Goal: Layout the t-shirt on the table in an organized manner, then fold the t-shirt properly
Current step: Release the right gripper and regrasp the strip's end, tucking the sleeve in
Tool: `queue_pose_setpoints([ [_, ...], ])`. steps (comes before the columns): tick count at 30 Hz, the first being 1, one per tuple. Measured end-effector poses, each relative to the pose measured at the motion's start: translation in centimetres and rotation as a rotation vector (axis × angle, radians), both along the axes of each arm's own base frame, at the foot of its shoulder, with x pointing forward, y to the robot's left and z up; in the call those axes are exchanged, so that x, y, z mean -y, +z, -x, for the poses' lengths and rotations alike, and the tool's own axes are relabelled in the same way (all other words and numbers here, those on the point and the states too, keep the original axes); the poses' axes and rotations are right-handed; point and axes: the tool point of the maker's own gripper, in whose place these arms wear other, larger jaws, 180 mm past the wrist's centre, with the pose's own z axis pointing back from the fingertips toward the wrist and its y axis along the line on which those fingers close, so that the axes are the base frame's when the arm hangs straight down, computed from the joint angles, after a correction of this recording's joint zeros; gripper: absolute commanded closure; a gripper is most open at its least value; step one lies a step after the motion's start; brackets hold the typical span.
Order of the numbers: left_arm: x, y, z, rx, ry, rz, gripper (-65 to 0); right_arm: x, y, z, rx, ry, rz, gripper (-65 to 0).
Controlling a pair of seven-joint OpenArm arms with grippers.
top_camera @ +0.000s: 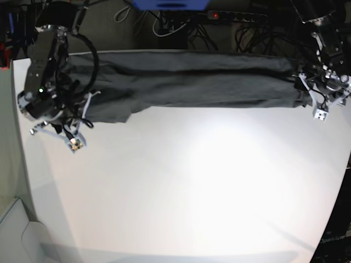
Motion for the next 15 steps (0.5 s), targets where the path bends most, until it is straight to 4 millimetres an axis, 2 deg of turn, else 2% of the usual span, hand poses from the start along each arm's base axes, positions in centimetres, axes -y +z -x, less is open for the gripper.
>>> queue_pose_setpoints([
  [4,0.0,0.0,0.0,0.002,0.000,0.003,-52.4,1.6,1.1,0.1,0.033,-0.056,0.001,0.0],
  [6,0.1,0.0,0.0,0.003,0.000,0.003,-52.4,3.0,0.4,1.5,0.009,-0.106,0.005,0.0],
  [8,0.1,0.0,-0.1,0.005,-0.001,0.004,-52.4,4.1,-1.0,3.9,-0.065,-0.143,0.024,0.0],
  [9,0.1,0.0,-0.1,0.005,-0.001,0.005,-52.4,4.3,-1.5,4.7,-0.092,-0.151,0.028,0.0],
  [12,0.2,0.0,-0.1,0.006,-0.004,0.008,-52.5,4.0,-1.9,5.1,-0.087,-0.139,0.014,0.0],
  [15,0.2,0.0,-0.1,0.007,-0.004,0.010,-52.5,3.9,-3.4,7.5,-0.151,-0.139,0.017,0.0],
])
